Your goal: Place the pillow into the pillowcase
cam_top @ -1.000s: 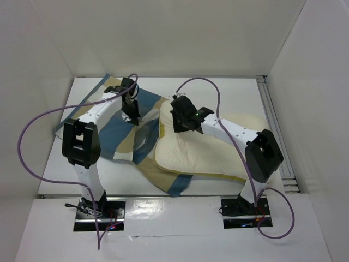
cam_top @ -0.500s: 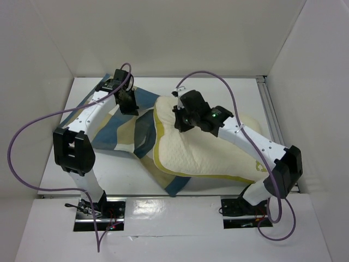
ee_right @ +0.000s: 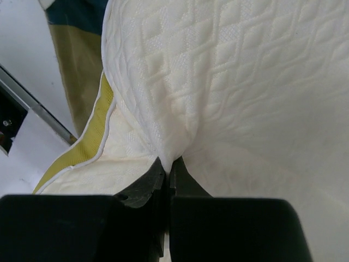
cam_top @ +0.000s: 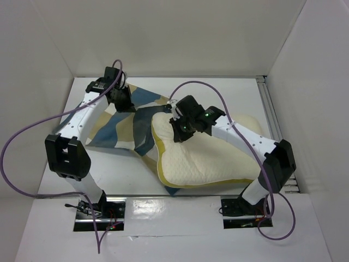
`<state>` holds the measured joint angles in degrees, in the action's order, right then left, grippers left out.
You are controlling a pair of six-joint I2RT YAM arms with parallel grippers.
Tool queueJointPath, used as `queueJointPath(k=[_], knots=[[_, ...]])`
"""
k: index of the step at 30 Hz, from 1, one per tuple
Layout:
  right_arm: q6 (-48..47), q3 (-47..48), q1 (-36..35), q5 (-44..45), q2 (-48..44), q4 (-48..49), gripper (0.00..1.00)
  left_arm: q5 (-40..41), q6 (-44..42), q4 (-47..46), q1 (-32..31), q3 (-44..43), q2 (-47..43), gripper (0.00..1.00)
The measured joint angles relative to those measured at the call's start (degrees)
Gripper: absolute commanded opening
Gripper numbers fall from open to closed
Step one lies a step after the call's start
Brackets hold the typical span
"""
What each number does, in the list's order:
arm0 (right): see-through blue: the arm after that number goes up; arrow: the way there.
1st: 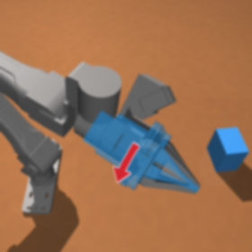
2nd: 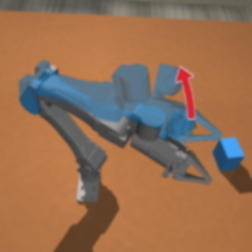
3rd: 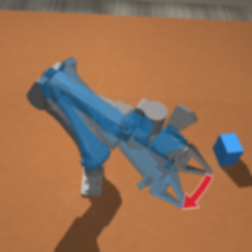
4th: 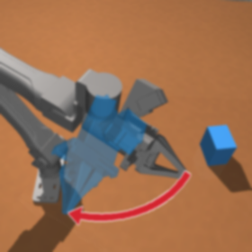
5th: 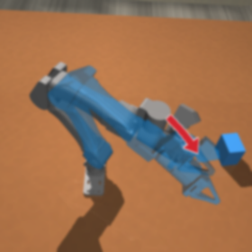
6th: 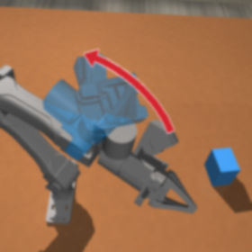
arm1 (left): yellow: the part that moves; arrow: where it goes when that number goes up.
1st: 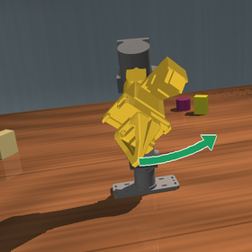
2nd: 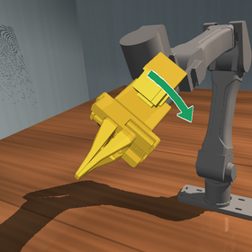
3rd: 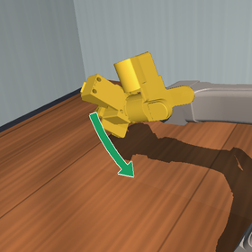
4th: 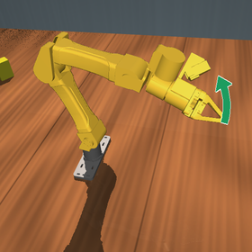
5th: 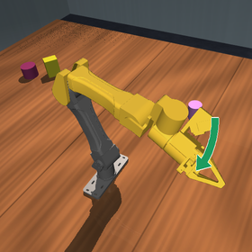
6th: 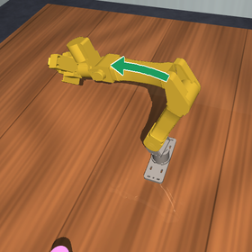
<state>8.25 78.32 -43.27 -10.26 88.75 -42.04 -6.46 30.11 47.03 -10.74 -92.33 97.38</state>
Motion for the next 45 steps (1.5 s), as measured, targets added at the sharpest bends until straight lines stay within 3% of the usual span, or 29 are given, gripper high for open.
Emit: queueJointPath(k=[6,13,28,36,45], knots=[[0.0,1.6,0.0,0.0,6.0,0.2,0.0,-2.3,-1.3,-0.3,0.1,0.4,-3.2,0.0],[0.3,12.0,-0.2,0.9,16.0,-0.3,0.0,-5.1,-3.1,-1.2,0.0,5.5,-6.6,0.0],[2.0,25.2,-0.3,1.9,26.9,-3.8,0.0,-6.0,-6.2,-2.3,-0.3,12.0,-13.2,0.0],[7.3,33.0,0.4,10.6,28.0,-5.0,0.0,-6.4,-6.2,-2.5,-0.3,13.8,-13.6,0.0],[11.4,38.9,1.5,13.4,29.5,-4.6,0.0,-7.0,-6.3,-3.0,-0.7,13.6,-14.2,0.0]])
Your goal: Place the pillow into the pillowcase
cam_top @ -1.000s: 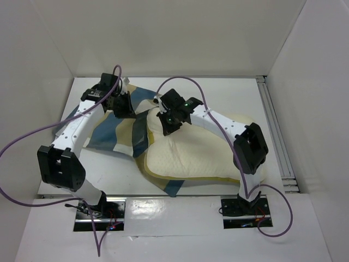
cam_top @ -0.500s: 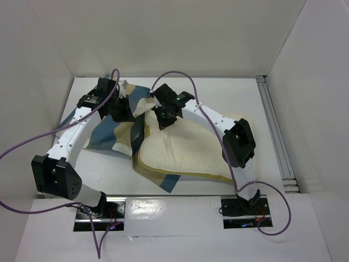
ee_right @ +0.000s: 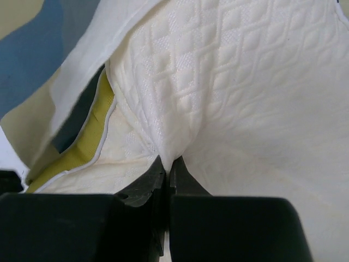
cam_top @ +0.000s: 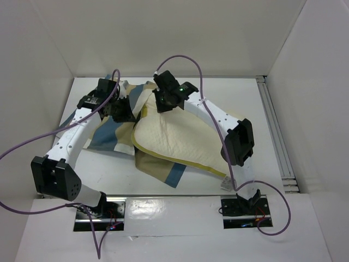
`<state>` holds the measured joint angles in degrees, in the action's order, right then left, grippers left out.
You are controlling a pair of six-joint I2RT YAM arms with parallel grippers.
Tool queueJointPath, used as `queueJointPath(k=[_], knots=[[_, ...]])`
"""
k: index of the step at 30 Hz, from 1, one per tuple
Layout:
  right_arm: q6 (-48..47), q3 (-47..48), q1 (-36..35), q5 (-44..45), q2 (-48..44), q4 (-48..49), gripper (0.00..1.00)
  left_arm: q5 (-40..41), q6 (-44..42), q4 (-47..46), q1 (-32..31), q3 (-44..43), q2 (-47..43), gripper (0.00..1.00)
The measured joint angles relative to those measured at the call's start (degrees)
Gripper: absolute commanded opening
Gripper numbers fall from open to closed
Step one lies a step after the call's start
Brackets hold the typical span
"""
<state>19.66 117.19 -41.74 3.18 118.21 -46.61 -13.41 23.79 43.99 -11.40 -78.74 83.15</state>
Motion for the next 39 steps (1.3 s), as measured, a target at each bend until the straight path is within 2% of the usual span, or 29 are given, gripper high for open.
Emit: queueJointPath(k=[11,18,19,23,24,27,31,35,36,39], knots=[[6.5,2.2,3.2,4.5,9.1,5.3,0.0,-1.7,-0.1,1.0,-0.1,1.6,-4.5,0.0],[7.7,2.4,3.7,5.0,11.0,6.5,0.0,-0.2,0.4,1.2,-0.1,3.1,-5.3,0.02],[7.7,2.3,3.8,4.9,11.0,6.7,0.0,0.1,0.6,1.2,-0.2,3.1,-5.0,0.07],[7.5,-1.6,3.8,3.8,10.1,10.1,0.0,1.7,1.8,-0.6,-0.2,2.4,0.1,0.43],[7.5,-2.3,3.8,3.5,10.1,10.9,0.0,2.5,2.2,-1.4,-0.5,2.4,2.0,0.64],[7.2,-2.8,3.8,2.9,9.8,11.6,0.0,4.4,3.2,-3.4,-1.0,2.4,7.1,0.83],[6.7,-2.9,3.9,1.9,9.7,11.9,0.0,7.3,3.7,-5.3,-2.7,1.2,11.1,0.86],[6.4,-2.9,3.9,1.4,9.7,11.9,0.0,11.2,3.7,-7.2,-4.5,-2.0,15.1,0.79],[6.4,-2.9,3.9,1.4,9.7,11.9,0.0,11.8,3.7,-7.7,-4.7,-2.6,16.0,0.74],[6.4,-2.9,4.0,1.1,9.7,11.9,0.0,13.6,4.3,-8.8,-5.1,-3.6,18.7,0.71]])
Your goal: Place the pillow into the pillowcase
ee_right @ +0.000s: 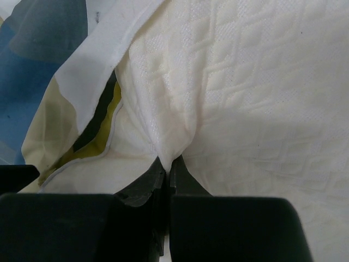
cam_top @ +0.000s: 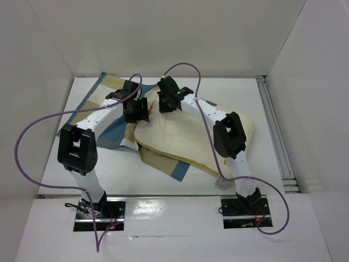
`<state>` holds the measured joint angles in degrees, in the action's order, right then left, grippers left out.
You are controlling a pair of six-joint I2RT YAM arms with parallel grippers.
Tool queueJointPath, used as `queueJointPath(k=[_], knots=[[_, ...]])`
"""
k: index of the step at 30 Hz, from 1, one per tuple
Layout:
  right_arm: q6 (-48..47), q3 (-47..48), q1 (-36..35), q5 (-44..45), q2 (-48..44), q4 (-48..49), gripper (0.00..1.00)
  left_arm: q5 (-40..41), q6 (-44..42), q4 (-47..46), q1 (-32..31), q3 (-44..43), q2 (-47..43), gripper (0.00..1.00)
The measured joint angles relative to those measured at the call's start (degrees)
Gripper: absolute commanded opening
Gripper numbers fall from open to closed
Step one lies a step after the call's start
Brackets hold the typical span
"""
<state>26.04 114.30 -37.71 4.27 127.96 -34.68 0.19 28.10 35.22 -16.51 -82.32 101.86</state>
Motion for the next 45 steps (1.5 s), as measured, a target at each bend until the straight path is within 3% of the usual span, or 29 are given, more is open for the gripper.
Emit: queueJointPath(k=[11,15,19,34,45], knots=[[-0.2,0.0,0.0,-0.6,0.0,0.2,0.0,2.0,4.2,-1.4,0.1,0.2,1.6,0.59],[-0.2,0.0,0.1,-0.6,0.0,0.2,0.0,-1.9,5.5,-4.0,2.1,2.1,1.3,0.68],[-0.4,0.0,0.1,-0.6,0.0,0.3,0.0,-7.0,6.4,-6.1,4.4,3.8,1.0,0.85],[-0.4,-0.3,0.1,-0.6,0.0,0.5,0.0,-10.8,7.2,-11.3,5.4,4.0,0.7,0.81],[-0.4,-0.3,-0.1,-0.6,0.0,0.6,0.0,-6.2,8.2,-11.2,5.4,3.3,2.7,0.74]])
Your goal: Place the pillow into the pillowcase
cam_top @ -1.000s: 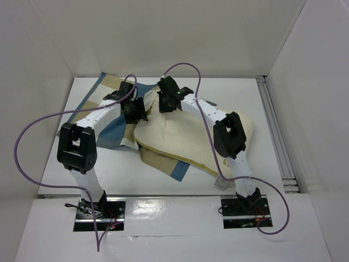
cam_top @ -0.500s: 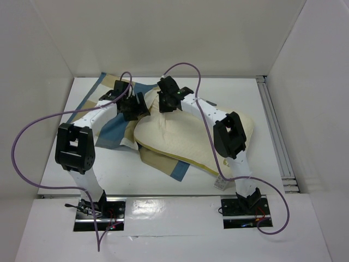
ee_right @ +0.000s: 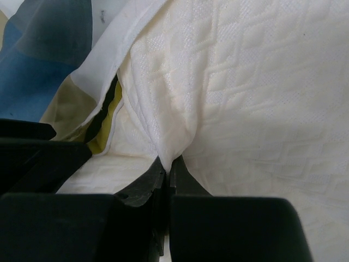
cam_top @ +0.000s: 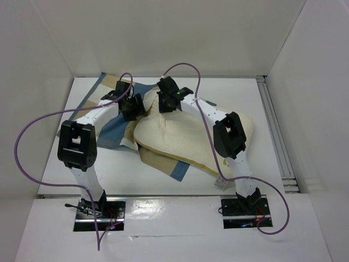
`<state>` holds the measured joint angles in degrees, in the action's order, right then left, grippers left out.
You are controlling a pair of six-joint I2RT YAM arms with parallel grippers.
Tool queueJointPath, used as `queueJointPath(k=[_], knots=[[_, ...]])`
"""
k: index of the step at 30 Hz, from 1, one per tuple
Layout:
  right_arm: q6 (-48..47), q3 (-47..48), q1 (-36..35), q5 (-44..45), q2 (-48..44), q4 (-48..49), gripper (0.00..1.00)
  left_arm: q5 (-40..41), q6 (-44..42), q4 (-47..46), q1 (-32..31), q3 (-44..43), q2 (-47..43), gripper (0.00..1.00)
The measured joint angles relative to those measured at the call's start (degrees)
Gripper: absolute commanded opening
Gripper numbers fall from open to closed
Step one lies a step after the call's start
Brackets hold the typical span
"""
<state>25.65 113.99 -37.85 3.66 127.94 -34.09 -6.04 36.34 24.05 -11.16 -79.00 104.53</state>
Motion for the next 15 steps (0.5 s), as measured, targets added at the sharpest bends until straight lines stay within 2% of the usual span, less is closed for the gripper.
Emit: queueJointPath(k=[4,8,9,15], knots=[[0.0,0.0,0.0,0.0,0.0,0.0,0.0,1.6,-0.1,0.2,0.0,-0.1,1.9,0.66],[0.0,0.0,0.0,0.0,0.0,0.0,0.0,3.0,-0.2,0.7,-0.1,-0.1,2.6,0.19],[0.0,0.0,0.0,0.0,0.0,0.0,0.0,3.3,-0.2,1.0,-0.1,-0.1,2.6,0.0],[0.0,0.0,-0.1,0.1,0.0,0.0,0.0,4.7,-1.8,4.5,-0.7,-1.3,1.3,0.0]])
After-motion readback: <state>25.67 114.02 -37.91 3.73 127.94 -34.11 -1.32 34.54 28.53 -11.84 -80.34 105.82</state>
